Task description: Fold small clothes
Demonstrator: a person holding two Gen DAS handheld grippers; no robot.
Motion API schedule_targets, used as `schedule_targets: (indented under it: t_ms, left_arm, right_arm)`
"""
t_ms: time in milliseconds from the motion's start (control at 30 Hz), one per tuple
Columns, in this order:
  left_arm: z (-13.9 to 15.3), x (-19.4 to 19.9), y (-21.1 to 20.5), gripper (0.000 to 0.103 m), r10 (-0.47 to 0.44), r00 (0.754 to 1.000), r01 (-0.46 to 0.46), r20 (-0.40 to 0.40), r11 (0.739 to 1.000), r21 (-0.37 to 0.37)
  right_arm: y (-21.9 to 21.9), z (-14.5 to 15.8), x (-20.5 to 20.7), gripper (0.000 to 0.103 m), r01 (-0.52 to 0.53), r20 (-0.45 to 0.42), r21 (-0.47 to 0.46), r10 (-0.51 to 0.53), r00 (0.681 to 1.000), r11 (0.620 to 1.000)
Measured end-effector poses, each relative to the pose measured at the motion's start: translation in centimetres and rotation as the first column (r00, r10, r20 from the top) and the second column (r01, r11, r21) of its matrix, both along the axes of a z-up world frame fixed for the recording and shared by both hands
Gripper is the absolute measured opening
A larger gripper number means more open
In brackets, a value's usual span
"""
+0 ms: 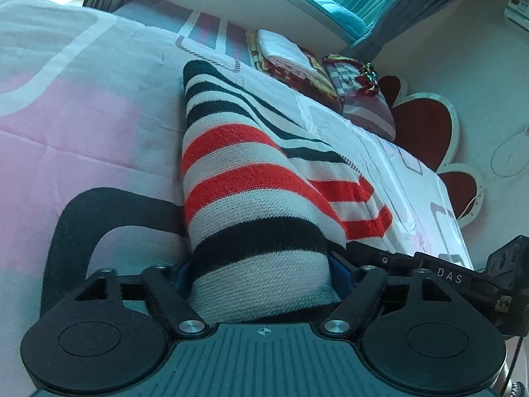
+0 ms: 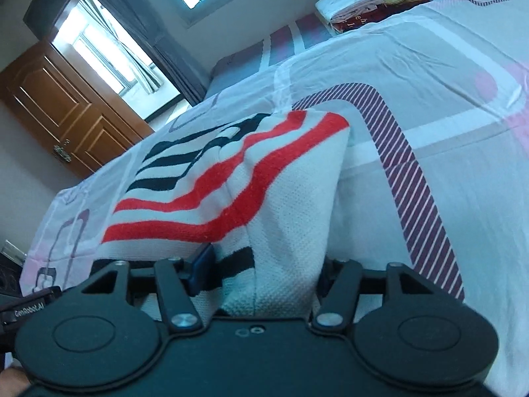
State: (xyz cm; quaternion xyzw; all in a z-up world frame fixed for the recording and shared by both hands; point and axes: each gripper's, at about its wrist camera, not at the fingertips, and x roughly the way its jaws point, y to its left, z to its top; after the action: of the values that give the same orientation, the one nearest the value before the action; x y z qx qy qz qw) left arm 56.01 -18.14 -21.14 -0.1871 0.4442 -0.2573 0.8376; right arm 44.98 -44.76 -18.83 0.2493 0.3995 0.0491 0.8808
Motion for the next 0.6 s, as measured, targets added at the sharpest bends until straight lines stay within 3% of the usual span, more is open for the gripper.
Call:
schedule_targets:
  t_ms: [133,367,600]
  left_arm:
    - [0.9,-0.3,-0.1,0.064,-0.011,1.000,0.011,0.024,1.000,0.017]
    - [1.9,-0.5,-0.3,0.060,-0.023,0.999,0.022,0.043,0.999,0.026]
    - [3.1,-1.0,0.2,0.060,-0.030,0.997,0.031,0.072,0.999,-0.023]
  right_arm:
    - [0.3,0.5,-0.5,0.038,-0.003,0.008,0.014,0.002,1.000,1.000]
    - [1.3,1.7,-0.7,0.036,-0.011,0.029,0.010,0.011,1.000,1.000]
    - [1.8,2.6,-1.2,0.035,0.004,0.065,0.055,-0.008,0.998,0.998]
